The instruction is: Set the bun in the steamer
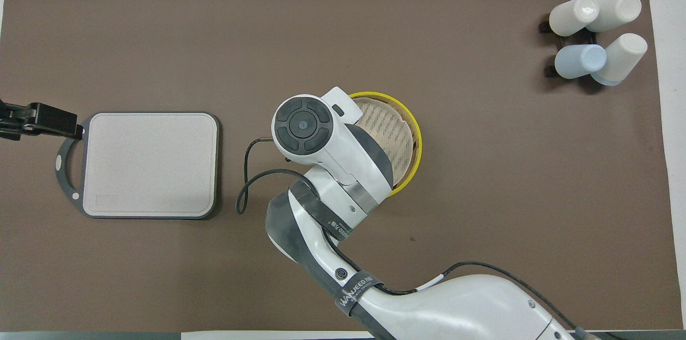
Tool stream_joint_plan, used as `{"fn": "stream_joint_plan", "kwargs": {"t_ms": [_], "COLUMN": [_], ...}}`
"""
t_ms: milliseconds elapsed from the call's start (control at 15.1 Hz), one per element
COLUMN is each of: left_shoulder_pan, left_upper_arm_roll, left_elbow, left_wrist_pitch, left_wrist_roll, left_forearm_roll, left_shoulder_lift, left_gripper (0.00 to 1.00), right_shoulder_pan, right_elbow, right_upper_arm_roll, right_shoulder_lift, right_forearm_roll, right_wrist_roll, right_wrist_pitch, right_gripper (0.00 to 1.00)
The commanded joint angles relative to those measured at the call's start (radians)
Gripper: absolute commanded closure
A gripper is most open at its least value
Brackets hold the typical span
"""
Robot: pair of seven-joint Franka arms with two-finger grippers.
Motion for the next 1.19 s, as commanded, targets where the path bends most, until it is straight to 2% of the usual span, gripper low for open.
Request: {"fn": "stream_joint_plan", "kwargs": {"t_ms": [0,66,265,464,796,1128], "left_shoulder_pan": [0.013,0.015,0.015,0.013,0.013,0.012], "left_upper_arm_roll": [-0.004,-0.004,-0.004,-0.004,-0.004,-0.004], "left_elbow": [-0.020,-0.020,-0.017,-0.017,-0.016,-0.013], "left_wrist_pitch": [0.019,0.019,0.019,0.019,0.019,0.019], "left_wrist_roll": [0.013,0.013,0.013,0.012,0.012,0.010], "left_forearm_roll": [-0.010,-0.008,-0.005,-0.005,-0.005,-0.005], "left_shoulder_lift": [-0.015,-0.015,-0.014,-0.012,-0.012,-0.011], "left_gripper": [0.00,0.00,0.00,0.00,0.00,0.00], "right_shoulder_pan": [-0.012,-0.009,-0.010,-0.101,-0.254,-0.432], "right_elbow": [-0.045,-0.040,-0.008,0.079,0.074,0.072], "right_upper_arm_roll": [0.005,0.005,0.002,-0.012,-0.012,-0.011], "right_shoulder_lift": [-0.021,-0.021,-0.021,-0.043,-0.159,-0.228], "right_forearm_roll": [0.003,0.003,0.003,0.001,0.009,0.017], "right_wrist_roll": [-0.021,-0.020,0.000,-0.038,-0.338,-0.673], "right_wrist_pitch": [0.043,0.038,0.000,-0.100,-0.210,-0.339], "right_gripper": [0.05,0.00,0.00,0.00,0.00,0.00]}}
